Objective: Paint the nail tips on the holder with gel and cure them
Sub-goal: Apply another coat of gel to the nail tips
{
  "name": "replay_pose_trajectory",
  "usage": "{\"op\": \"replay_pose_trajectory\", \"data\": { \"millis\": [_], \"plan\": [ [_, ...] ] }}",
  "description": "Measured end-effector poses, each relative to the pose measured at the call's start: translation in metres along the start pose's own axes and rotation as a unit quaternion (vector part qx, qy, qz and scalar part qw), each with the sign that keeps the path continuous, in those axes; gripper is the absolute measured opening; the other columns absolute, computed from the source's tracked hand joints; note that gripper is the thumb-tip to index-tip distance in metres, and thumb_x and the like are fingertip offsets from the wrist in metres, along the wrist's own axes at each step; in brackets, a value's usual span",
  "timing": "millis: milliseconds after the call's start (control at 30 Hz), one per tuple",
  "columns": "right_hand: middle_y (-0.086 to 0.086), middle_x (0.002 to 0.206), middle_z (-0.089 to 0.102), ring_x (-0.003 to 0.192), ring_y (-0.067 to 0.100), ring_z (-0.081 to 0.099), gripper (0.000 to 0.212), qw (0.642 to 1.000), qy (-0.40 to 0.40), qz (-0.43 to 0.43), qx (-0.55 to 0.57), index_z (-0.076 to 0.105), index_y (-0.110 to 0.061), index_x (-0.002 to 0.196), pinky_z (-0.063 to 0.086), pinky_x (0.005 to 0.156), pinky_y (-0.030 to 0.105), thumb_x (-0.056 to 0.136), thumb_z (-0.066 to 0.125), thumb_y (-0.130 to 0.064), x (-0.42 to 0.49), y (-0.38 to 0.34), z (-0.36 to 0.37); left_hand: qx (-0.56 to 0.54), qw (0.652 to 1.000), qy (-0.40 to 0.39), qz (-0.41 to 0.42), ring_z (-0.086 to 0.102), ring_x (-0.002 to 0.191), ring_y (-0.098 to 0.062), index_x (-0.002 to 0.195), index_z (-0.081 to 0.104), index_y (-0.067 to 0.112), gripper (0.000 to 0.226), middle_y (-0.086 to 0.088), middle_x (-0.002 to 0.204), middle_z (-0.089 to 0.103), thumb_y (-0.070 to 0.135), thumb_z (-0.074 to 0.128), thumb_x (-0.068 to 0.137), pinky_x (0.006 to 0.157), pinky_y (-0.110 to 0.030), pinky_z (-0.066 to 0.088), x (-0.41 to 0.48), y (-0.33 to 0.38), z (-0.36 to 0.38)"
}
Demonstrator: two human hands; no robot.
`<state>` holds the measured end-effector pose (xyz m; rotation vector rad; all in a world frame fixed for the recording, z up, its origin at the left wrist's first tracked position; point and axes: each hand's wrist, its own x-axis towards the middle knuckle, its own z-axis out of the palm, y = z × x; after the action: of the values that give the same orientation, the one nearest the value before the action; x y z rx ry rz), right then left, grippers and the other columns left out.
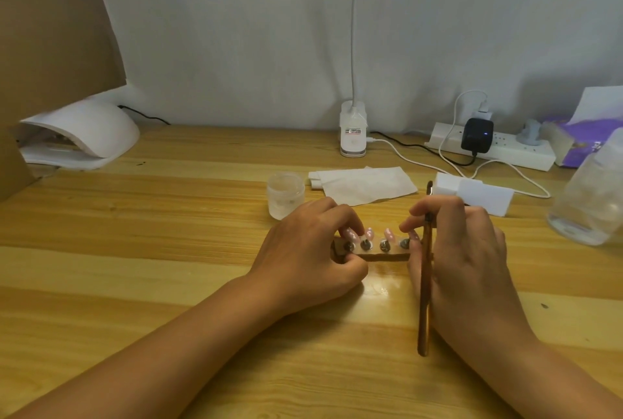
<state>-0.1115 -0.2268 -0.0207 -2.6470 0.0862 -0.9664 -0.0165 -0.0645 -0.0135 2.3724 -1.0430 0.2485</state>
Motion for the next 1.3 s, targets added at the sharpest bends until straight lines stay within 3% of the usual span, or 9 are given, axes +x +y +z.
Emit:
{"op": "replay_pose_trajectory", "data": {
  "millis": [200,333,467,633,767,1033,1300],
  "plan": [
    [-0.008,0.099,0.057,0.092,0.018,0.051,0.063,1.0,-0.005,0.0,0.011,0.04,-0.024,0.115,0.04,0.077,0.035,0.071,0.073,0.007,-0.0016,-0.0018,-0.0004,-0.018,1.0,0.0,-0.019,0.05,0.088,0.003,0.098,0.054,0.038,0.028,0.02,0.093,0.056,0.045,0.051,0.071,0.065,-0.014,0.036,0.0014,-0.002,0.0016],
    [-0.015,0.096,0.05,0.088,0.017,0.053,0.065,1.0,0.002,-0.005,0.024,0.04,-0.025,0.114,0.05,0.072,0.04,0.07,0.072,0.012,-0.0003,-0.0035,-0.001,-0.034,0.999,-0.003,-0.021,0.053,0.087,0.001,0.099,0.052,0.036,0.026,0.019,0.094,0.057,0.041,0.056,0.073,0.066,-0.017,0.043,0.0011,-0.0029,0.0013],
    [-0.016,0.097,0.047,0.089,0.017,0.054,0.067,1.0,0.0,-0.005,0.024,0.04,-0.025,0.115,0.053,0.073,0.042,0.069,0.072,0.013,-0.0003,-0.0042,-0.0011,-0.035,0.999,-0.007,-0.02,0.052,0.083,0.002,0.098,0.048,0.038,0.026,0.019,0.093,0.056,0.038,0.06,0.076,0.062,-0.015,0.036,0.0006,-0.0033,0.0012],
    [-0.015,0.098,0.045,0.094,0.016,0.05,0.065,1.0,0.007,0.005,0.002,0.045,-0.025,0.115,0.041,0.08,0.036,0.069,0.075,0.009,0.0002,-0.0025,-0.0005,-0.031,0.999,-0.006,-0.014,0.053,0.084,0.0,0.1,0.045,0.037,0.029,0.018,0.095,0.056,0.039,0.06,0.075,0.063,-0.015,0.038,0.0002,-0.0032,0.001],
    [-0.008,0.102,0.055,0.101,0.017,0.047,0.059,1.0,0.005,0.021,0.0,0.046,-0.025,0.115,0.031,0.085,0.035,0.072,0.075,0.004,0.0011,-0.0007,-0.0009,-0.025,1.0,0.0,-0.012,0.052,0.083,-0.001,0.099,0.043,0.036,0.032,0.017,0.095,0.055,0.035,0.064,0.076,0.062,-0.015,0.034,0.0006,-0.0035,0.0014],
    [-0.007,0.099,0.058,0.101,0.017,0.047,0.047,0.999,0.001,0.034,0.014,0.045,-0.027,0.115,0.029,0.085,0.036,0.081,0.073,-0.012,0.0015,0.0003,-0.0014,-0.016,1.0,0.003,0.0,0.049,0.08,0.0,0.098,0.042,0.036,0.032,0.016,0.094,0.054,0.036,0.062,0.074,0.06,-0.014,0.032,0.0,-0.0029,0.0011],
    [-0.004,0.096,0.059,0.096,0.015,0.045,0.05,0.999,-0.006,0.046,0.004,0.047,-0.026,0.114,0.029,0.085,0.035,0.078,0.077,-0.012,0.0023,-0.0022,-0.0013,-0.01,1.0,0.009,-0.011,0.052,0.079,-0.003,0.098,0.043,0.034,0.03,0.015,0.093,0.056,0.039,0.061,0.073,0.06,-0.017,0.037,0.0003,-0.0047,0.0025]
  ]
}}
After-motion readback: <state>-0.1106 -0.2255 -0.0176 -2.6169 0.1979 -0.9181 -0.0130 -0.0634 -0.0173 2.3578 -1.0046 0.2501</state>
